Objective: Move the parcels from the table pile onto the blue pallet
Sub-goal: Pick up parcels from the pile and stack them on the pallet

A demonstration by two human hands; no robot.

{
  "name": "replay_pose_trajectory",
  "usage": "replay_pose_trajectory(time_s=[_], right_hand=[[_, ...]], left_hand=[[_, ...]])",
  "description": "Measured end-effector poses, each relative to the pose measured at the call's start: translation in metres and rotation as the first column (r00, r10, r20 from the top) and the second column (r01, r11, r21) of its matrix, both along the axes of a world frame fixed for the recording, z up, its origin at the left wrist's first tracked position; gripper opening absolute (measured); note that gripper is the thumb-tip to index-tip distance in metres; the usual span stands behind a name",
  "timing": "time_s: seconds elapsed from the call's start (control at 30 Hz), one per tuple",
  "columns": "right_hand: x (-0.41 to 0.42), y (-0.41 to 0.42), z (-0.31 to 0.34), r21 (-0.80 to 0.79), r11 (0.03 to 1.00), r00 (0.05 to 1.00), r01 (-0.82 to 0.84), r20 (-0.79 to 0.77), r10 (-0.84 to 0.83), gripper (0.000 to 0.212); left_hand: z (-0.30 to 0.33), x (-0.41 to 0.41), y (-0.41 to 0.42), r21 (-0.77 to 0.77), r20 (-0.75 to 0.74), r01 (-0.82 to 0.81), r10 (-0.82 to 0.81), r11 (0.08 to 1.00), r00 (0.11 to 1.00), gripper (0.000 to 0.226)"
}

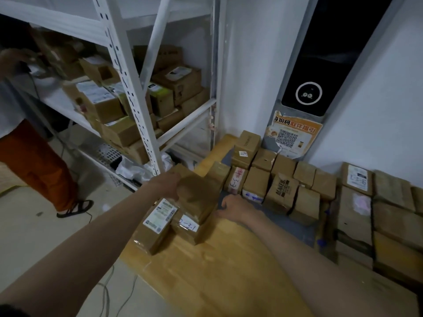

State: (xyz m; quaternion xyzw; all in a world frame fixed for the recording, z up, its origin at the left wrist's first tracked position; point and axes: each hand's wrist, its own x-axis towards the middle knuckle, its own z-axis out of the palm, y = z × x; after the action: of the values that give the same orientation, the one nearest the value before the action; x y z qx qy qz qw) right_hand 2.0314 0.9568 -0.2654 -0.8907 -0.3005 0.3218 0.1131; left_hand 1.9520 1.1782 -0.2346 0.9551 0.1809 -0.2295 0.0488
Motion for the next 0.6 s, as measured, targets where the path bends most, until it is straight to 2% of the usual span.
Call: replay_pose_trajectory(time_s=[0.23,0.4,0.5,0.6], right_hand=[[0.000,0.038,-0.025,-0.036,0.987,0.976,0.156,-0.147,-0.160,0.047],[-0.004,0.053,-0.035,-0.023,0.946,0.891,0.324,-0.330,-0.313,0.064],[-0.010,0.058,-0.038,0.018,0.922,0.837,0.386,-0.428,-0.342,0.065],[-0.012,0.057,-0.039,0.048,0.892,0.797,0.450,-0.473,-0.377,0.075]], left_hand=[[-0.034,0.015,0.038,0.034,-0.049,-0.089,0.091,0.995,0.995,0.118],[-0.047,0.022,0.058,-0.075,-0.028,-0.152,0.150,0.985,0.988,0.127],[-0.050,0.023,0.062,-0.162,-0.013,-0.201,0.202,0.966,0.979,0.118],[-0.047,0.023,0.056,-0.132,0.019,-0.154,0.158,0.979,0.987,0.085]])
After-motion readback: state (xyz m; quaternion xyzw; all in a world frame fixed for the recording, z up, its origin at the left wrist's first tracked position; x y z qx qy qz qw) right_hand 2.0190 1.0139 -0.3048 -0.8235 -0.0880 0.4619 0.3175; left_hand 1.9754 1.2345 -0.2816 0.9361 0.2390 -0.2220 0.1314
